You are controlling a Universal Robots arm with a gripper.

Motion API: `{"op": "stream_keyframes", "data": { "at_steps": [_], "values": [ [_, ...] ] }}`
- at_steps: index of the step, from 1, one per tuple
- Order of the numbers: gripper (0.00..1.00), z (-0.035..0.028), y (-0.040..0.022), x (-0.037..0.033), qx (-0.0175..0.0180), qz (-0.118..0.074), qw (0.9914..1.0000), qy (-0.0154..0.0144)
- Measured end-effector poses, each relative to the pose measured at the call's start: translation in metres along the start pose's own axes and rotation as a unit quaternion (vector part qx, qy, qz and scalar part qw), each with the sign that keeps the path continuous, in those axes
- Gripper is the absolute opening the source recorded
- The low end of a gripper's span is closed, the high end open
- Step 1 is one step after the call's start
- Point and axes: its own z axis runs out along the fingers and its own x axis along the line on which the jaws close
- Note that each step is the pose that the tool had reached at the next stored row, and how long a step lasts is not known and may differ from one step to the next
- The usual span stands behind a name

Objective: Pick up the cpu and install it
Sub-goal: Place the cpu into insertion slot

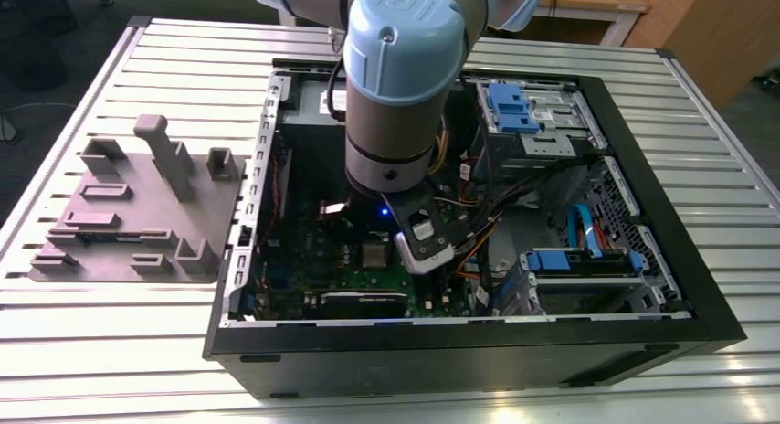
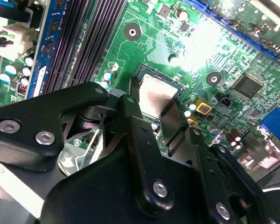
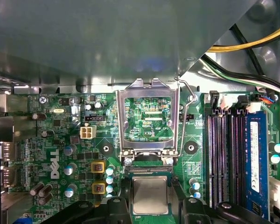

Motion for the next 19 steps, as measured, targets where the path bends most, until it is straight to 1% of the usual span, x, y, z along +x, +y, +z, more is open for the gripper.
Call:
{"op": "stream_keyframes", "data": {
  "at_steps": [10, 19],
  "values": [
    [0.43, -0.0004, 0.0000, 0.0003, -0.0001, 0.000, 1.00000, 0.0000],
    [0.43, -0.0005, 0.0000, -0.0005, 0.0000, 0.006, 0.99998, -0.0001]
  ]
}}
